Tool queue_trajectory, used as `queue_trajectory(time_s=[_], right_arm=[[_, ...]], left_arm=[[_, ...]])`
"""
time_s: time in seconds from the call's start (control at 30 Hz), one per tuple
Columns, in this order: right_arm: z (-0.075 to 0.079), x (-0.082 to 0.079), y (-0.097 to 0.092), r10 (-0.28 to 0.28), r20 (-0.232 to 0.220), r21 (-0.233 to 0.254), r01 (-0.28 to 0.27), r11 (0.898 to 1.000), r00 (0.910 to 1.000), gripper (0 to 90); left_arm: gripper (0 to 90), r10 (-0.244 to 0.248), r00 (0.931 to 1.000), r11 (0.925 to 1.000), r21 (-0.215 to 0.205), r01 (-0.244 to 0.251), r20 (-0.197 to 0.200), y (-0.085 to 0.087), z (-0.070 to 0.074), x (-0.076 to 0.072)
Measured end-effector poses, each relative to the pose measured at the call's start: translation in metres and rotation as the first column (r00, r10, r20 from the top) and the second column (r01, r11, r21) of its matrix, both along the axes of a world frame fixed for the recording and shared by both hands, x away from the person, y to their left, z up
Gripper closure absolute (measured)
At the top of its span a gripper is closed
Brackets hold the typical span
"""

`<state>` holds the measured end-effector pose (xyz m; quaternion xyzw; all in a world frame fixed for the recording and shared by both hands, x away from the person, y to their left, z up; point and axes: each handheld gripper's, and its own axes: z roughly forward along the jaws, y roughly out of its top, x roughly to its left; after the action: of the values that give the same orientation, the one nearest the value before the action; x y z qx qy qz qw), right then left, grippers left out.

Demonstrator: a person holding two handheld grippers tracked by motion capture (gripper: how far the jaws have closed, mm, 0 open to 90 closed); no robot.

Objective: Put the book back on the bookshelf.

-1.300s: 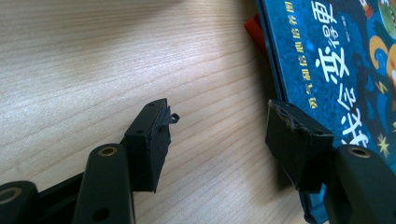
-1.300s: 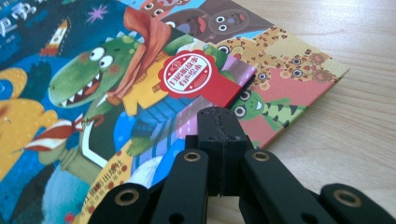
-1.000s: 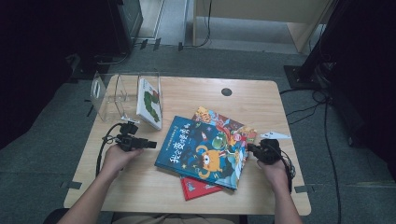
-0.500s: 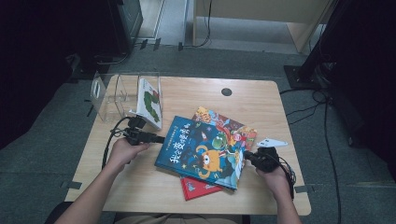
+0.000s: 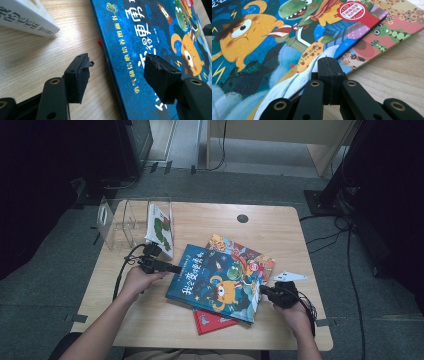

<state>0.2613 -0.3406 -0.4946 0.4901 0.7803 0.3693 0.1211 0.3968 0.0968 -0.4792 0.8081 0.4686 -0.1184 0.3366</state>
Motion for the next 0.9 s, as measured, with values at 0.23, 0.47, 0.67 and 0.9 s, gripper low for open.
queue_trajectory(time_s=[0.23,0.47,0.67,0.9], right_arm=[[0.000,0.002,0.007,0.018,0.005,0.001,-0.018,1.000,0.9998,90.0],[-0.001,0.004,0.011,0.030,0.016,0.001,-0.030,1.000,0.9994,90.0],[-0.002,0.006,0.014,0.039,0.029,0.000,-0.039,0.999,0.9988,90.0],[-0.002,0.006,0.015,0.044,0.030,-0.001,-0.044,0.999,0.9986,90.0]], left_arm=[[37.6,-0.008,0.9996,1.0000,0.003,0.008,-0.027,-0.004,-0.004,0.001],[38.0,-0.007,0.9992,1.0000,0.004,0.008,-0.039,-0.006,-0.007,0.003],[38.1,-0.013,0.9979,0.9997,0.018,0.014,-0.064,-0.012,-0.011,0.005],[38.0,0.004,0.9966,0.9999,0.013,-0.003,-0.082,-0.014,-0.014,0.007]])
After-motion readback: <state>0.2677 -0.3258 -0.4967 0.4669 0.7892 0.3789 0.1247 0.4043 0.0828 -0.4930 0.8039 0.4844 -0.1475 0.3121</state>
